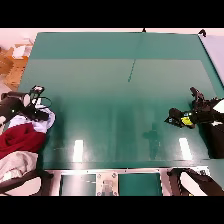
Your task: Fold the shirts.
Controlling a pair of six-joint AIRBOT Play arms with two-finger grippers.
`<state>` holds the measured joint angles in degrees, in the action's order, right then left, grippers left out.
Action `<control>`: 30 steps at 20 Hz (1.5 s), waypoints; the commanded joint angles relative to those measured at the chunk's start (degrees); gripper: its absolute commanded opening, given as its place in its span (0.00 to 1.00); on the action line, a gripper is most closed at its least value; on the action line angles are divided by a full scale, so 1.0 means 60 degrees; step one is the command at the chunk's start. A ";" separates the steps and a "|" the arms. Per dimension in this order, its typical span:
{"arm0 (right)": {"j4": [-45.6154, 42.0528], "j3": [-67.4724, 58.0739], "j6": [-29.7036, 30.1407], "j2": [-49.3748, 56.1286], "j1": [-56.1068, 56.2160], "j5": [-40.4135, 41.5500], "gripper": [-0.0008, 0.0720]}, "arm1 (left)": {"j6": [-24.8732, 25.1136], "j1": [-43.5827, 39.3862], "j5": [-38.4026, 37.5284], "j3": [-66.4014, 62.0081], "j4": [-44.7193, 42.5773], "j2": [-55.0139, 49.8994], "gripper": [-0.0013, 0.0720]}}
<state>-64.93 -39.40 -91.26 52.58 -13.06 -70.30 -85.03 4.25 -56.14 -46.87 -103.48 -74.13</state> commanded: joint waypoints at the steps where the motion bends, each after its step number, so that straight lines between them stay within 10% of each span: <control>1: 0.0000 0.0004 0.0000 -0.0007 0.0011 0.0000 0.04 | 0.0015 -0.0157 -0.0863 -0.1027 0.0186 -0.0193 0.05; 8: 0.0004 0.0000 -0.0004 -0.0007 0.0011 0.0040 0.04 | 0.0688 -0.3260 -0.3537 -0.6838 0.2062 -0.0193 0.05; 16: 0.0076 0.0000 0.0000 -0.0007 0.0011 0.0076 0.04 | 0.0933 -0.6546 -0.1107 -0.7737 0.4918 -0.1209 0.05; 17: 0.0073 0.0000 -0.0004 -0.0007 0.0007 0.0076 0.04 | 0.0933 -0.6728 -0.1013 -0.7737 0.5038 -0.1563 0.26; 18: 0.0073 -0.0004 0.0000 -0.0007 0.0007 0.0076 0.12 | 0.0925 -0.6830 -0.0984 -0.7741 0.5045 -0.1909 0.85; 19: 0.0076 -0.0007 -0.0004 -0.0007 0.0007 0.0076 0.35 | 0.0896 -0.6808 -0.1016 -0.7741 0.5045 -0.2142 1.00; 21: 0.0073 -0.0066 0.0000 -0.0004 0.0007 0.0084 0.62 | 0.0772 -0.6393 -0.1264 -0.7810 0.4568 -0.2218 1.00; 26: 0.0091 -0.0098 0.0073 0.0463 0.0007 0.0758 0.62 | 0.0393 -0.4207 -0.3639 -0.8338 0.4390 -0.2226 1.00; 30: 0.1694 -0.0098 0.0860 0.2022 0.0018 0.1472 0.59 | 0.0404 -0.2929 -0.2579 -0.6757 0.5974 -0.2233 1.00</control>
<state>-61.17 -39.94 -89.62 59.53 -13.04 -64.95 -82.37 -18.28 -74.02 -92.36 -74.24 -87.33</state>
